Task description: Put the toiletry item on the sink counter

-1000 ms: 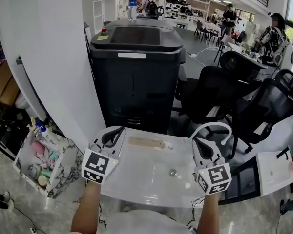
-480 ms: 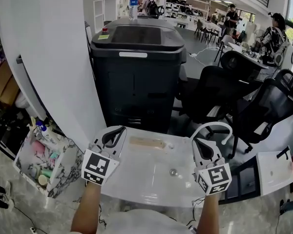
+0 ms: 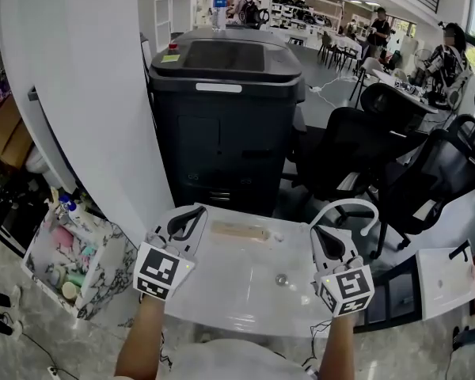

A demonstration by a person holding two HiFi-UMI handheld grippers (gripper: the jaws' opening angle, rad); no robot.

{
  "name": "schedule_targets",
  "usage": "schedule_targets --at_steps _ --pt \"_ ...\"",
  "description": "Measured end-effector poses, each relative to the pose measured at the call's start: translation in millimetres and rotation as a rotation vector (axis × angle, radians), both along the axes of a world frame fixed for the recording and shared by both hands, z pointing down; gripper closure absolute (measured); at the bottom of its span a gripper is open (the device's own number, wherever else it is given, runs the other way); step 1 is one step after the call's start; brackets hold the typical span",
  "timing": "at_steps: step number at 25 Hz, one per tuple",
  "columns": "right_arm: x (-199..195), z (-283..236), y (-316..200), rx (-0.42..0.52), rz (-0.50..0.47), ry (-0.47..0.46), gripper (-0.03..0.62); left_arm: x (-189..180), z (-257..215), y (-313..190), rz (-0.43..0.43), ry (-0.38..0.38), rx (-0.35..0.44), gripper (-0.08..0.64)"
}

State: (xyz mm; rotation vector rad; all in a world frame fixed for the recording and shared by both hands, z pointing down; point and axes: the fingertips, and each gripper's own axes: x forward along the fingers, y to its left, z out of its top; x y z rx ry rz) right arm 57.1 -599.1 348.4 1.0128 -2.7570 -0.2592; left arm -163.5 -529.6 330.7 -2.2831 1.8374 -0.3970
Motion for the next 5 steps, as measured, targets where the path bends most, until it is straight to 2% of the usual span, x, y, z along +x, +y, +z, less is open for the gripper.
schedule_targets --at_steps 5 --pt "-4.7 4.6 -1.6 -0.003 -0.006 0.001 0.595 -3.8 5.6 0.0 -0.002 -0.002 -0.009 0.549"
